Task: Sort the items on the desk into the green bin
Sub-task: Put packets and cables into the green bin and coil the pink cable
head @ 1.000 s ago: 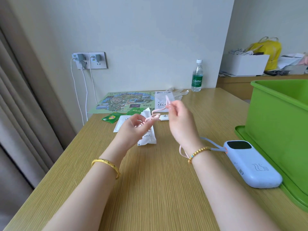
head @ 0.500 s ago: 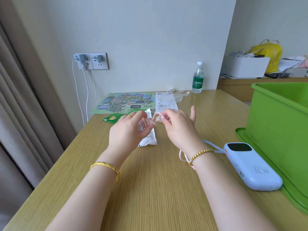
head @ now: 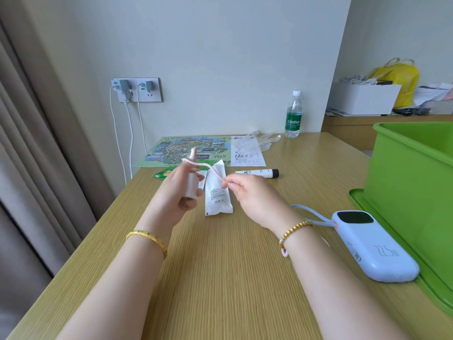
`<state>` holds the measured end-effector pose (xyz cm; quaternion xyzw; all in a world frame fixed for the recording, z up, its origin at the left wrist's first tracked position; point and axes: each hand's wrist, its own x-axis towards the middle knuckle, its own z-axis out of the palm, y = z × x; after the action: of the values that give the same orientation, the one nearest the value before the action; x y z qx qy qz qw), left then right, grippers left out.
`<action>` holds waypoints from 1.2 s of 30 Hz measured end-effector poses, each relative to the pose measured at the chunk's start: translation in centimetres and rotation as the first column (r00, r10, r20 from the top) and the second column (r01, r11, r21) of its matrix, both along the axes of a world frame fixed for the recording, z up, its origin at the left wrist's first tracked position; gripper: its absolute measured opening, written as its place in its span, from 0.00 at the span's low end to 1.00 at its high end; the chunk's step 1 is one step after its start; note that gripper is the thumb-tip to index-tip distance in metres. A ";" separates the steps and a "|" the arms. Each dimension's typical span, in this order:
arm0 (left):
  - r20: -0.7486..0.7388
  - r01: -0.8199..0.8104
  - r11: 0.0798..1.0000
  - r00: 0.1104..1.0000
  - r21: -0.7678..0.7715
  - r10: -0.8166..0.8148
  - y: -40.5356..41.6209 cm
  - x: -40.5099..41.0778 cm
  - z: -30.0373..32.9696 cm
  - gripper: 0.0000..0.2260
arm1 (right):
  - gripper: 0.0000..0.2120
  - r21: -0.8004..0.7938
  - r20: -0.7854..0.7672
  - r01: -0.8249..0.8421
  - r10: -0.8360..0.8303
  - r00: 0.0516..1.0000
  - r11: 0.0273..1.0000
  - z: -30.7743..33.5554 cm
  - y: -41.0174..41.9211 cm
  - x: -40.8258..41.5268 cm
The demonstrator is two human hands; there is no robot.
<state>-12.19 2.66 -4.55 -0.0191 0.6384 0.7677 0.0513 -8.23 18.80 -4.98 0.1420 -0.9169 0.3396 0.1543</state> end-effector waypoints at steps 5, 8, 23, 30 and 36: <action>-0.112 0.209 0.972 0.974 0.102 -0.198 0.3 0.6 0.2 0.10 | 0.12 -0.074 0.271 -0.002 0.022 0.962 0.997 -0.2 0.4 -0.4; -0.156 0.367 0.930 0.918 -0.024 -0.366 0.4 1.0 0.3 0.11 | 0.20 -0.114 0.277 0.056 -0.022 0.961 0.992 0.0 1.0 -0.4; 0.018 0.146 0.869 0.988 -0.472 -0.156 1.2 1.1 0.0 0.13 | 0.11 -0.214 -0.011 -0.158 0.159 0.987 0.964 0.5 -0.7 0.1; 0.046 0.033 0.994 0.998 0.104 -0.038 0.5 0.4 0.3 0.16 | 0.09 -0.315 0.033 -0.159 0.178 0.983 0.936 1.0 -0.9 0.6; -0.070 0.441 0.892 0.891 -0.102 -0.448 0.0 1.0 0.5 0.14 | 0.16 -0.397 0.519 -0.023 0.246 0.819 0.917 1.2 1.7 0.4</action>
<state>-11.23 2.64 -4.06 0.1607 0.6591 0.7083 0.1952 -7.83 20.53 -3.77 0.0699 -0.8271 0.5443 -0.1214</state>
